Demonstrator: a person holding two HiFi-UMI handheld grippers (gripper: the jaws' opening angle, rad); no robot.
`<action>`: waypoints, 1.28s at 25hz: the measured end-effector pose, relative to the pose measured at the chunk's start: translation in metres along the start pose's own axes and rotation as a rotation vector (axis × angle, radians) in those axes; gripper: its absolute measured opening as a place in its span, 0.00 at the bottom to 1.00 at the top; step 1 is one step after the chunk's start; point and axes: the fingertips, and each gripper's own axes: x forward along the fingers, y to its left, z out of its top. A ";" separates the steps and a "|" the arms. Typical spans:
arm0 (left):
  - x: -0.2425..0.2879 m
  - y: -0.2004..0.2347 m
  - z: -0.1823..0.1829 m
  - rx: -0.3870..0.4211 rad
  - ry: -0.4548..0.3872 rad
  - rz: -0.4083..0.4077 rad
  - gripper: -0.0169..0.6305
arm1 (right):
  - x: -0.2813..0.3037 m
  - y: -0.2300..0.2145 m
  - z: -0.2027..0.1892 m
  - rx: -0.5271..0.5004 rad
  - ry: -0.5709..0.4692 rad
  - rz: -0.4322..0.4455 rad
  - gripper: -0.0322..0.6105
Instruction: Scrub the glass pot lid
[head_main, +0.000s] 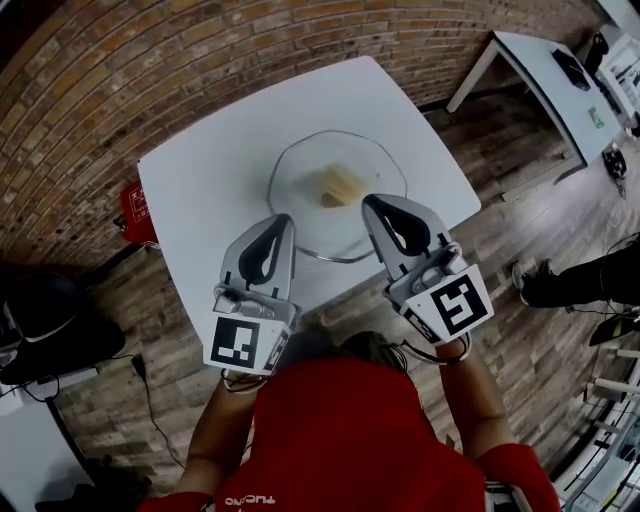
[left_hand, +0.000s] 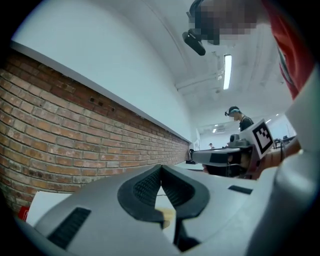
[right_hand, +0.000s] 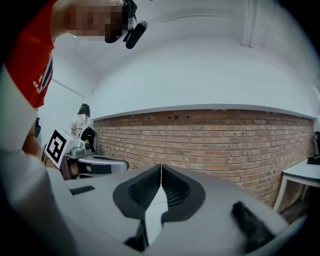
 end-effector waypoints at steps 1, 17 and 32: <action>0.006 0.002 -0.005 -0.002 0.008 -0.007 0.05 | 0.007 -0.002 -0.003 -0.003 0.008 0.000 0.10; 0.061 0.024 -0.076 -0.082 0.163 0.114 0.05 | 0.062 -0.044 -0.090 0.007 0.262 0.049 0.10; 0.059 0.079 -0.125 -0.260 0.330 0.464 0.24 | 0.103 -0.076 -0.165 -0.020 0.560 0.228 0.26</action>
